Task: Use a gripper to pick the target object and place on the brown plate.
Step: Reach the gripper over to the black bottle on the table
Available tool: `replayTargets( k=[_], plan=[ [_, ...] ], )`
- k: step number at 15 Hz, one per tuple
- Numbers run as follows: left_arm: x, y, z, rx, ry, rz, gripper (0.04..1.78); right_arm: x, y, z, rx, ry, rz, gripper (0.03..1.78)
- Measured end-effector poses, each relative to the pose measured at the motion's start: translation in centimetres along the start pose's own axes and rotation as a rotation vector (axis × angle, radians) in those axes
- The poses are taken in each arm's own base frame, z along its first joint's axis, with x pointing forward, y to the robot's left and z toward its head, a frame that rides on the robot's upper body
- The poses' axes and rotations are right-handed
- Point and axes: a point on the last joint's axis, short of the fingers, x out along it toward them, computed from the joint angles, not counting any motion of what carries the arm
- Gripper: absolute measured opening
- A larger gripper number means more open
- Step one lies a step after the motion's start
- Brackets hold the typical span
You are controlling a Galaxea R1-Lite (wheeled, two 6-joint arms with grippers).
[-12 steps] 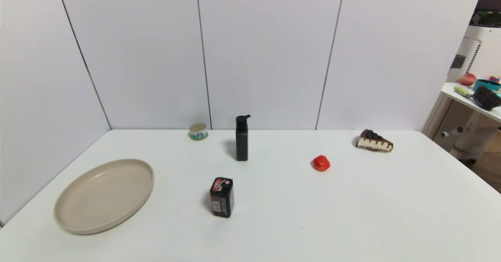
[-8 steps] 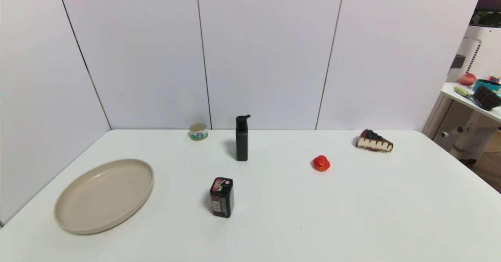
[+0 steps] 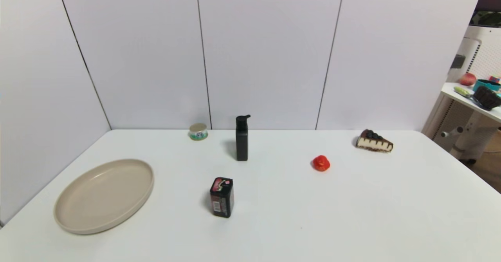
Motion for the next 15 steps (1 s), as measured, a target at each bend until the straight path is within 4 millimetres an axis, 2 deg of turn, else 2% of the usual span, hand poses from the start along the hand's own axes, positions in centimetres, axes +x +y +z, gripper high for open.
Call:
replayTargets(
  k=[10, 12, 15],
  plan=[
    [0.1, 0.0, 0.1, 0.001, 0.014, 0.002, 1.69, 0.0, 0.0, 0.0, 0.000, 0.000, 0.000, 1.69],
    [0.2, 0.0, 1.8, 0.001, 0.014, 0.000, 1.69, 0.0, 0.0, 0.0, 0.000, 0.000, 0.000, 1.69],
    [0.9, -0.1, 6.6, 0.012, 0.007, -0.012, 1.69, 0.0, 0.0, 0.0, 0.000, 0.000, 0.000, 1.69]
  ],
)
